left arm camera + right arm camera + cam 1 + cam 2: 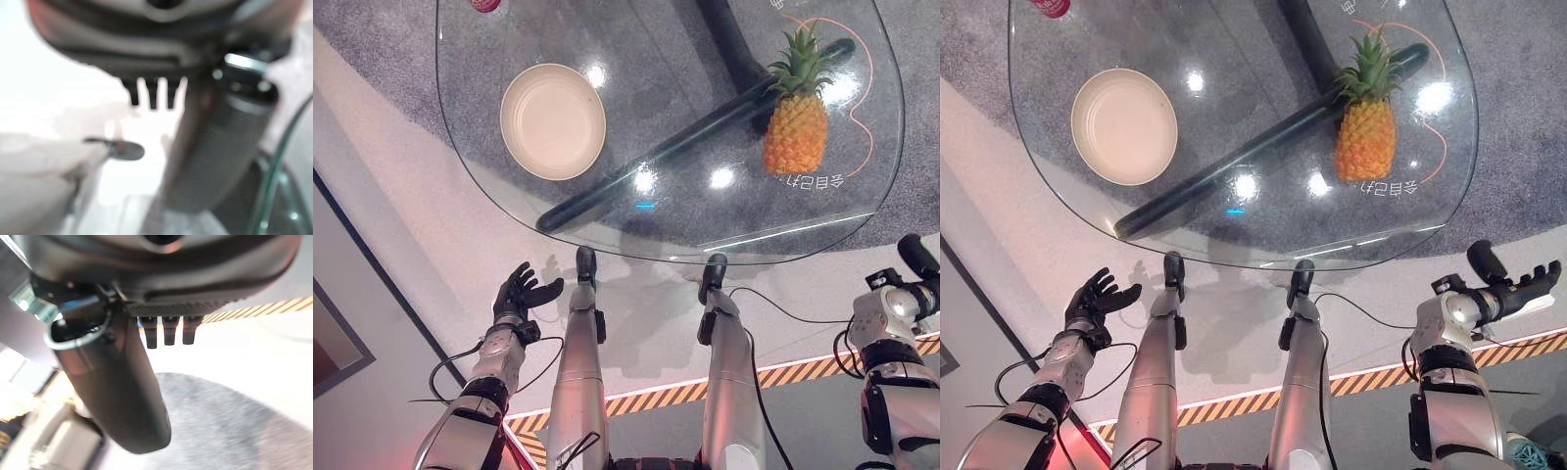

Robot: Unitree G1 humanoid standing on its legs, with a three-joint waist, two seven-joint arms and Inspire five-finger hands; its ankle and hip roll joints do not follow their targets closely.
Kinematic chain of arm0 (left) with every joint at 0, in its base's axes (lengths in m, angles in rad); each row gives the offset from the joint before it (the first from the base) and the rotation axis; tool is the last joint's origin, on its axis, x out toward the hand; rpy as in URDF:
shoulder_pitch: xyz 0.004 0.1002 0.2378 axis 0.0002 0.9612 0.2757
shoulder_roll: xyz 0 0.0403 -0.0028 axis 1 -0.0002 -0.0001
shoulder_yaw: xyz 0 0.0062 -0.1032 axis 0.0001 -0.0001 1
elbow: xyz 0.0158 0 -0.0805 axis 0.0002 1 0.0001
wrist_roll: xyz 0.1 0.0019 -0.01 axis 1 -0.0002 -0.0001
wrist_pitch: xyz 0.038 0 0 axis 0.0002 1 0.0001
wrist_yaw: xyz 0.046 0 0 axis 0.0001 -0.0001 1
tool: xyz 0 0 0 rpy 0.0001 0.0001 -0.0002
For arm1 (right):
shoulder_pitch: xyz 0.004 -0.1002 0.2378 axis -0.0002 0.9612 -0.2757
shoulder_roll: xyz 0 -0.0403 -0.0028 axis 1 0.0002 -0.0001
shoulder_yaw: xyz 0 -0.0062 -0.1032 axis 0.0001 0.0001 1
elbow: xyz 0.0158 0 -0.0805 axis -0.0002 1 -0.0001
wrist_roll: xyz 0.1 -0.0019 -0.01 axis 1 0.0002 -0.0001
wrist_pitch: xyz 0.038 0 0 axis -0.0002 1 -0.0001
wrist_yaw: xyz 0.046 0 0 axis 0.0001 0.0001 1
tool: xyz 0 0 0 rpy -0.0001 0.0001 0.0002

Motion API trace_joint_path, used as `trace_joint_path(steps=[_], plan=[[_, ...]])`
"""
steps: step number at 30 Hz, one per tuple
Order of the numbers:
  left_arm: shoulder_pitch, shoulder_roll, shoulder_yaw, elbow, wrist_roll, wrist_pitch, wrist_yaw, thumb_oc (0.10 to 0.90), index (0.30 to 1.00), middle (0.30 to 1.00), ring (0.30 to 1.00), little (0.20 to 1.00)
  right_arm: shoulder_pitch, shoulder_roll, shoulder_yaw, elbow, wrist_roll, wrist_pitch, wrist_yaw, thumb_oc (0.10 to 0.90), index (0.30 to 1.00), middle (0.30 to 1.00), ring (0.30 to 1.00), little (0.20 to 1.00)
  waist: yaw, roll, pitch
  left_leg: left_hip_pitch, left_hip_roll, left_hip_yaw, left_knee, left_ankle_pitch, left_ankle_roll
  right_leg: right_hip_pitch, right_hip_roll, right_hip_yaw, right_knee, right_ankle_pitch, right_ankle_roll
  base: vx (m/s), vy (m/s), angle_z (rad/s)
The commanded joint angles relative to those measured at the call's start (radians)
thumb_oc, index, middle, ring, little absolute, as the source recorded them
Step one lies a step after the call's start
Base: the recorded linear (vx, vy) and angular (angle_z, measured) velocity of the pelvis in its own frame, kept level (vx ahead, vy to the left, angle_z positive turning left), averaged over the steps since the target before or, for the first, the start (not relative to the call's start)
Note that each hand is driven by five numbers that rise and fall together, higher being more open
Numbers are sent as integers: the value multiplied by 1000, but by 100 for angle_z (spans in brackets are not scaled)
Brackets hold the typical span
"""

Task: Pick up the fruit to the plate

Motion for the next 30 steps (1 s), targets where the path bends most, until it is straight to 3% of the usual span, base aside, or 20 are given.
trace_joint_path(steps=[1, 5, 7, 12, 20, 30], plan=[[60, 35, 5, 2, -29, -33, 43, 800, 900, 900, 900, 900, 37, -96, -40, -150, -129, -155, -192, 800, 900, 900, 900, 900, 8, -25, -19, 8, -30, 8, 91, -112, 45, 1, 15, -38, -45, 52, -16, -11, 50, 2], [60, 27, 7, 4, -35, -38, 39, 800, 900, 900, 900, 900, 31, -86, -24, -282, -251, -181, -219, 800, 900, 900, 900, 900, 1, -20, -19, 12, -34, 12, 79, -105, 49, 1, 14, -34, -49, 52, -17, -13, 41, 0], [65, 20, 14, 3, -29, -41, 36, 800, 900, 900, 900, 900, 34, -80, 1, -420, -361, -157, -234, 800, 900, 900, 900, 900, -3, -20, -19, 17, -35, 17, 75, -102, 50, 4, 12, -32, -51, 50, -18, -12, 40, -2], [68, 9, 36, 1, -16, -42, 32, 800, 900, 900, 900, 900, 55, -50, 47, -605, -457, -107, -162, 800, 900, 900, 900, 900, -12, -20, -19, 24, -34, 24, 65, -95, 48, 7, 8, -29, -54, 45, -18, -3, 15, 0], [88, -12, 52, 10, 2, -63, 21, 800, 900, 900, 900, 900, 83, 4, 138, -739, -485, 1, -4, 800, 900, 900, 900, 900, -17, -20, -19, 36, -33, 38, 46, -81, 46, 16, 6, -29, -61, 40, -23, 0, 4, 0], [96, -34, 51, 14, 7, -81, 18, 800, 900, 900, 900, 900, 103, 53, 195, -747, -462, 42, 107, 800, 900, 900, 900, 900, -19, -13, -19, 44, -33, 55, 28, -70, 44, 19, 4, -32, -67, 36, -30, 0, 0, 0]])
